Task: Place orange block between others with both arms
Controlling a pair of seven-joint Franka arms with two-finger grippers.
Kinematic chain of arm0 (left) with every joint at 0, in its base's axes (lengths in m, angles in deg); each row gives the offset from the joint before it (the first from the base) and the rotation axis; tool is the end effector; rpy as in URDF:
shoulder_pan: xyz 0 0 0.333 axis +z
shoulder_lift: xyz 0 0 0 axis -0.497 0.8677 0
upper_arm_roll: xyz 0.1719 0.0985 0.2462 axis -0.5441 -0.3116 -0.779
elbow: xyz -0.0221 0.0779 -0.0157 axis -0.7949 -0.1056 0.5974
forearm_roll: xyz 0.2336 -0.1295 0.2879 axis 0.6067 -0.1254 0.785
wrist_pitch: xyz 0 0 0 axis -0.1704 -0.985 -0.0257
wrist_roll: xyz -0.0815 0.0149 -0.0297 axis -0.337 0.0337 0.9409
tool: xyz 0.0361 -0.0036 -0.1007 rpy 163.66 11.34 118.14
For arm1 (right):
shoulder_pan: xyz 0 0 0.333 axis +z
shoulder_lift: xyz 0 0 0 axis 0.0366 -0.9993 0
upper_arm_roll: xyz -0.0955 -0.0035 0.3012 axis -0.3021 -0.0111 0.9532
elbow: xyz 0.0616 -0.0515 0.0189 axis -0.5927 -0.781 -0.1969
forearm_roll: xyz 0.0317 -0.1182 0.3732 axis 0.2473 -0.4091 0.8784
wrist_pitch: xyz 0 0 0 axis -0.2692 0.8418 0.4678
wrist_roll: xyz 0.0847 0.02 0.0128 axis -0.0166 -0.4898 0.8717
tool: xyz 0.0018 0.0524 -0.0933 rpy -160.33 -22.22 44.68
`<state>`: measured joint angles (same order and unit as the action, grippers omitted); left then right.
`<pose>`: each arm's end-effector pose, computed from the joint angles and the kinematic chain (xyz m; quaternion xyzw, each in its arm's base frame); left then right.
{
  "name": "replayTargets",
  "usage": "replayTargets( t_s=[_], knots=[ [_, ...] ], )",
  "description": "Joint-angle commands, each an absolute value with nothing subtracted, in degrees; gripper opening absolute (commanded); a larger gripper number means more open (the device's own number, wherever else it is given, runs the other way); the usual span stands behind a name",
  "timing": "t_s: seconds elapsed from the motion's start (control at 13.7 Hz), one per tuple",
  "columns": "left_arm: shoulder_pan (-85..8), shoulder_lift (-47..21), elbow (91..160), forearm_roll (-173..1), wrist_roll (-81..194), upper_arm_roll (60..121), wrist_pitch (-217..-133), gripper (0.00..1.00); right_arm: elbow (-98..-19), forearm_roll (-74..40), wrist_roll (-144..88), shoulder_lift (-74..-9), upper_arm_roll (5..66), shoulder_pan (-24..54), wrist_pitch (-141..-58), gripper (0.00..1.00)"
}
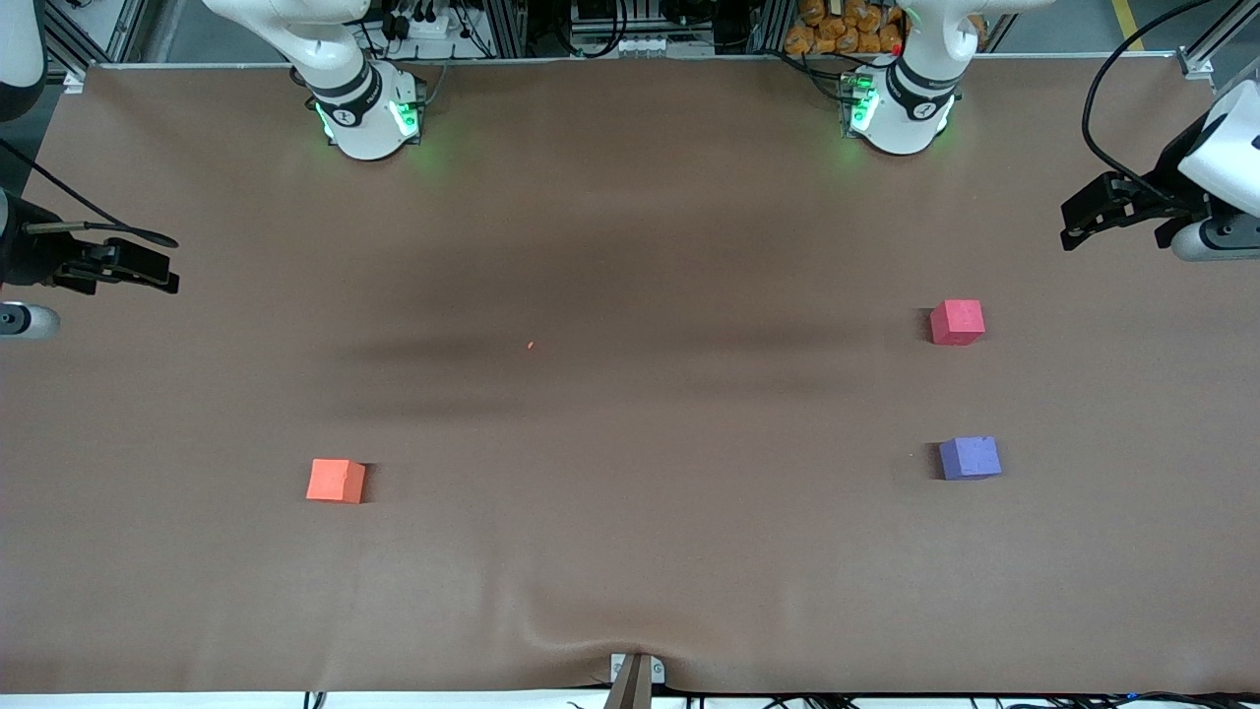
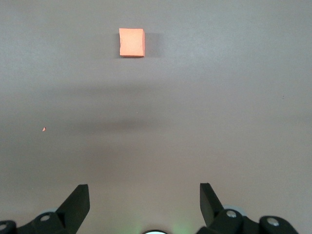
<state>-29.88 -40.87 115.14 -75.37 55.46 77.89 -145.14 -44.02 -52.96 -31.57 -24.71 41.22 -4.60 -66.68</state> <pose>0.5361 -0.0507 0.6425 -0.9999 0.0022 0.0025 0.0166 0.5773 -0.0180 0.5930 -0.9972 0.0020 0.0738 0.0106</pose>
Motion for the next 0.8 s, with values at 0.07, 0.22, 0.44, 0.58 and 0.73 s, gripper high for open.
replayTargets(
  t_s=[0.07,0.22,0.44,0.58,0.73],
  knots=[
    [-29.5,-40.9,114.1,-75.6,53.6,77.9,-144.5,1.00,-44.0,-53.6,-31.8,-24.5,41.3,-4.6,-66.6,1.00],
    [-29.5,-40.8,114.0,-75.5,53.6,77.9,-144.5,1.00,-44.0,-53.6,-31.8,-24.5,41.3,-4.6,-66.6,1.00],
    [-29.5,-40.5,114.2,-75.6,53.5,77.9,-144.5,1.00,-44.0,-53.6,-31.7,-24.5,41.4,-4.6,-66.5,1.00],
    [-29.5,-40.5,114.4,-75.7,53.3,77.9,-144.5,1.00,-44.0,-53.6,-31.7,-24.5,41.3,-4.6,-66.5,1.00],
    [-29.5,-40.5,114.5,-75.8,53.2,77.9,-144.5,1.00,-44.0,-53.6,-31.7,-24.5,41.3,-4.7,-66.6,1.00]
  ],
)
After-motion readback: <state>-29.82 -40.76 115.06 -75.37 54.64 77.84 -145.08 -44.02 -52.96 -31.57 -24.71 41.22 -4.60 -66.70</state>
